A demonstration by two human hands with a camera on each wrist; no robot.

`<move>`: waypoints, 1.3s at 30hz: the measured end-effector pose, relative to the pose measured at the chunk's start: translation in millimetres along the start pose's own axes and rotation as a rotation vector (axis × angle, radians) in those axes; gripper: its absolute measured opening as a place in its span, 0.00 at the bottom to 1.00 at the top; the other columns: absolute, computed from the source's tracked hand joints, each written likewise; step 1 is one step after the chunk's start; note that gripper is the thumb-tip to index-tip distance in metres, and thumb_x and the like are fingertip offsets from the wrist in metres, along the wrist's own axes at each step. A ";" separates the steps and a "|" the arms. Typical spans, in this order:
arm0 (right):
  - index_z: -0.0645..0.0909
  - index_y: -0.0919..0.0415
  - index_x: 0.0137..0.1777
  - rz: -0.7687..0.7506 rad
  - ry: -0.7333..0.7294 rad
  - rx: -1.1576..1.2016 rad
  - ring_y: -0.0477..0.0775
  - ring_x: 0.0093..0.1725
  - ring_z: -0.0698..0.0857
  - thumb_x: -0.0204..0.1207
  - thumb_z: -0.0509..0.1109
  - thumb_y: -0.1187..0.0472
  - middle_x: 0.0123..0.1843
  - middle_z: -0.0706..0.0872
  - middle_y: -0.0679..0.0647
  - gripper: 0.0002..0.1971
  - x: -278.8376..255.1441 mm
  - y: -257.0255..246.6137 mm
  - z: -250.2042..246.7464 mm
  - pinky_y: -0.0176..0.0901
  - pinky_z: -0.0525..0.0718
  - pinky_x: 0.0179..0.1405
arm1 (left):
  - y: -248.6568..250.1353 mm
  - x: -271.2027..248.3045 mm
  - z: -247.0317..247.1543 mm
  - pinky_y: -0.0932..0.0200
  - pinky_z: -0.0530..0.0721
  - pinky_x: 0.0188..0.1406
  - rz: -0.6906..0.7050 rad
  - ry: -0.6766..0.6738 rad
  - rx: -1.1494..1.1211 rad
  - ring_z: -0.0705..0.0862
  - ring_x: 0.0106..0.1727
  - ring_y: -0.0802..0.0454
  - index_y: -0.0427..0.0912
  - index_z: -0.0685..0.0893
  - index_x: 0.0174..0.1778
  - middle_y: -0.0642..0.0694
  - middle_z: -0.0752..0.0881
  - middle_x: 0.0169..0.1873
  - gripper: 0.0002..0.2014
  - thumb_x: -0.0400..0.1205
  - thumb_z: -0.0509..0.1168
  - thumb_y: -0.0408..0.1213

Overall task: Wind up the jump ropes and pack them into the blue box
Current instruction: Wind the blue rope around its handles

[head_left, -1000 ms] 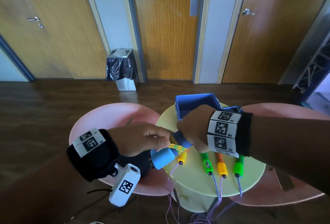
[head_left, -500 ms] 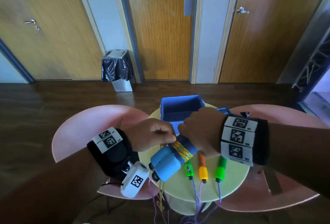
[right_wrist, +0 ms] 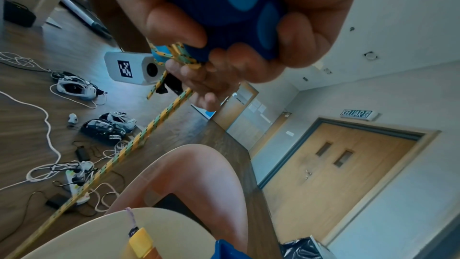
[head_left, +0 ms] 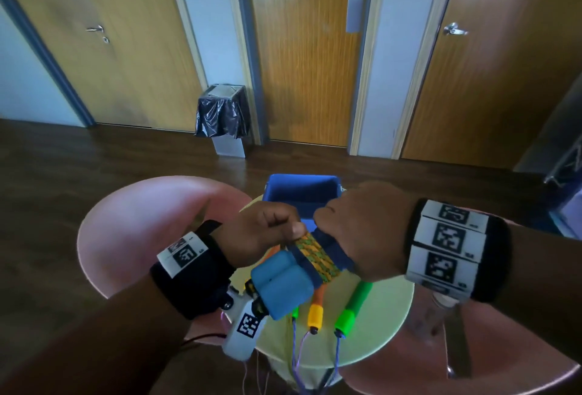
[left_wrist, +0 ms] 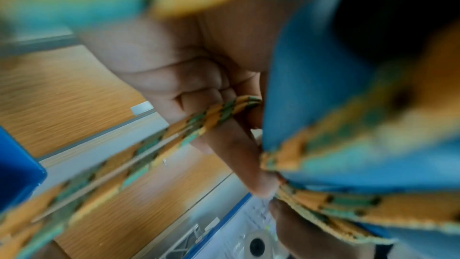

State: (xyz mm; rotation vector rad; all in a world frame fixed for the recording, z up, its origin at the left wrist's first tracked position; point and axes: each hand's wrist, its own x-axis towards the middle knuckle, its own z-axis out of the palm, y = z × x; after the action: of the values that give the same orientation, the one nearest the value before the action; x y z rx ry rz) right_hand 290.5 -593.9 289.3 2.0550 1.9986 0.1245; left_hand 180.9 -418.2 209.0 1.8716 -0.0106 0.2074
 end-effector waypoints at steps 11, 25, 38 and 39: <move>0.63 0.48 0.44 0.122 0.199 0.186 0.56 0.40 0.78 0.66 0.69 0.50 0.34 0.68 0.43 0.17 6.6 1.7 -17.8 0.42 0.69 0.37 | -23.7 -9.2 13.1 0.45 0.86 0.31 -0.266 0.385 -0.598 0.80 0.30 0.47 0.40 0.86 0.45 0.42 0.82 0.31 0.18 0.71 0.75 0.52; 0.69 0.55 0.55 0.429 0.295 0.345 0.58 0.51 0.83 0.73 0.67 0.50 0.53 0.81 0.50 0.16 120.4 -58.3 -54.4 0.45 0.73 0.41 | -13.2 -33.2 -37.4 0.43 0.84 0.40 0.038 0.814 -0.070 0.84 0.37 0.43 0.44 0.83 0.40 0.46 0.87 0.33 0.11 0.82 0.57 0.40; 0.79 0.55 0.50 0.671 0.048 0.133 0.53 0.45 0.86 0.74 0.68 0.60 0.48 0.87 0.49 0.06 218.6 -72.2 -43.3 0.43 0.73 0.36 | -11.6 -87.2 -130.0 0.54 0.78 0.37 -0.076 0.226 0.488 0.76 0.33 0.56 0.46 0.81 0.38 0.50 0.81 0.32 0.11 0.82 0.56 0.43; 0.80 0.54 0.47 0.673 -0.018 0.138 0.52 0.44 0.86 0.72 0.69 0.61 0.48 0.87 0.47 0.05 221.3 -75.9 -40.6 0.42 0.74 0.36 | -15.2 -85.9 -140.3 0.56 0.77 0.36 -0.068 0.157 0.590 0.76 0.33 0.57 0.45 0.79 0.36 0.49 0.80 0.31 0.10 0.83 0.58 0.42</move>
State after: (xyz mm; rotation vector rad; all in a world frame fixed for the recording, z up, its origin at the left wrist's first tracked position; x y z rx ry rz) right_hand 216.7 -368.4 281.2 2.7212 1.2545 0.0969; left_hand 78.7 -289.1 222.7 2.4317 0.2454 0.3362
